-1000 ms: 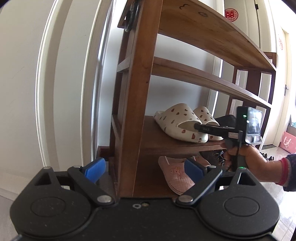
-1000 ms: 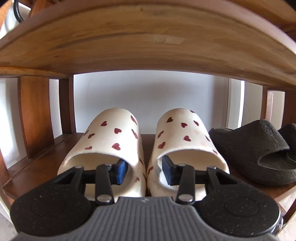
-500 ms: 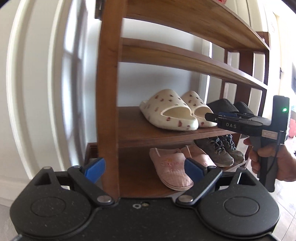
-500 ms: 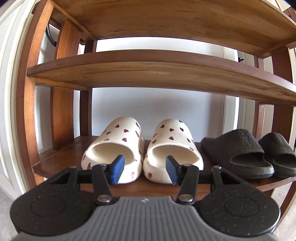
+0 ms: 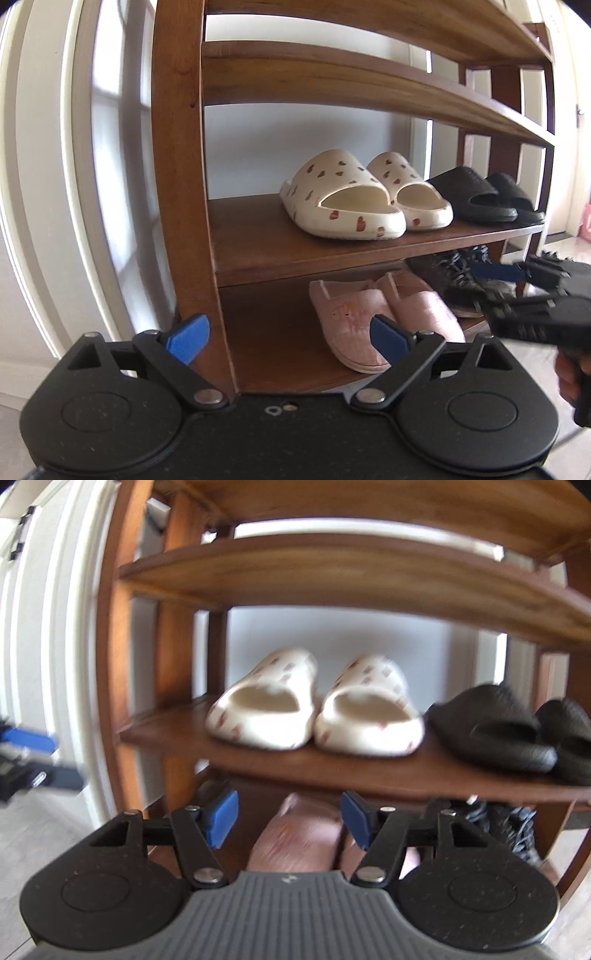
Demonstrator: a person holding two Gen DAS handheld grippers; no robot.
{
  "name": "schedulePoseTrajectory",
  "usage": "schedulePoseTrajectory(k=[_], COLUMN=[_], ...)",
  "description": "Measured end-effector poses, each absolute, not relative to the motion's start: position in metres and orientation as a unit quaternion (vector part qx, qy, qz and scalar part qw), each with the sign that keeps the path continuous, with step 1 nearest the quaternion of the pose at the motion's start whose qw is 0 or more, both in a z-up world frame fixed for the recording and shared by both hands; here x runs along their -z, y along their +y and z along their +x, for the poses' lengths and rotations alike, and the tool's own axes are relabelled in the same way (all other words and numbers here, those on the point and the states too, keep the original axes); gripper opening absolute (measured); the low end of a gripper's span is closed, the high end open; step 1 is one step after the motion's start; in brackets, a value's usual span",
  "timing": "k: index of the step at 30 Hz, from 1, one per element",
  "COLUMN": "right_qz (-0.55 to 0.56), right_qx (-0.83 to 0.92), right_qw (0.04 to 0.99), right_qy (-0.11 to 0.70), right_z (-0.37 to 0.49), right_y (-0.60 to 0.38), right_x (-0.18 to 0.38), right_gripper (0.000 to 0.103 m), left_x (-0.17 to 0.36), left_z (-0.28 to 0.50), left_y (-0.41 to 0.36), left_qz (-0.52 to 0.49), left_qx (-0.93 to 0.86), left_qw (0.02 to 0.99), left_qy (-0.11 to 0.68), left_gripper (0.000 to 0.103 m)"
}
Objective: Organize scattered shoes
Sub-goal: 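Lower the white slides beside the black slides and open the right tool, then withdraw the right tool and lower it onto the orange slides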
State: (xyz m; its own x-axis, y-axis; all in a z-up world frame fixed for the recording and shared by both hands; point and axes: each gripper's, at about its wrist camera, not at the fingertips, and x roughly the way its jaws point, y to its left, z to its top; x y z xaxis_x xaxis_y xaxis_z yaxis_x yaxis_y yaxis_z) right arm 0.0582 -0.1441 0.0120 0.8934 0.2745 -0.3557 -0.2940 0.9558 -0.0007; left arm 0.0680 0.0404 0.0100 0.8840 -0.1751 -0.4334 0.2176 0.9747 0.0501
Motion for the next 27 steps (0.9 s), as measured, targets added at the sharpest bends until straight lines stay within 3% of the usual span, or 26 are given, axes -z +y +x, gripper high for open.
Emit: schedulePoseTrajectory(k=[11, 23, 26, 27], right_qz=[-0.062, -0.137, -0.164, -0.17], right_qx=[-0.28, -0.533, -0.58, -0.591], right_qw=[0.931, 0.809, 0.77, 0.759], right_qy=[0.227, 0.209, 0.208, 0.212], right_z=[0.057, 0.034, 0.025, 0.022], right_y=[-0.092, 0.038, 0.063, 0.07], right_x=[0.015, 0.018, 0.015, 0.014], right_gripper=[0.067, 0.067, 0.065, 0.06], left_x=[-0.024, -0.026, -0.017, -0.01], left_z=[0.04, -0.043, -0.065, -0.069], left_y=[0.072, 0.154, 0.191, 0.209], left_qz=[0.091, 0.154, 0.162, 0.152], left_qx=[0.015, -0.117, -0.126, -0.124], left_qw=[0.964, 0.93, 0.926, 0.926], left_qy=[0.248, 0.312, 0.316, 0.321], left_gripper=[0.096, 0.097, 0.098, 0.098])
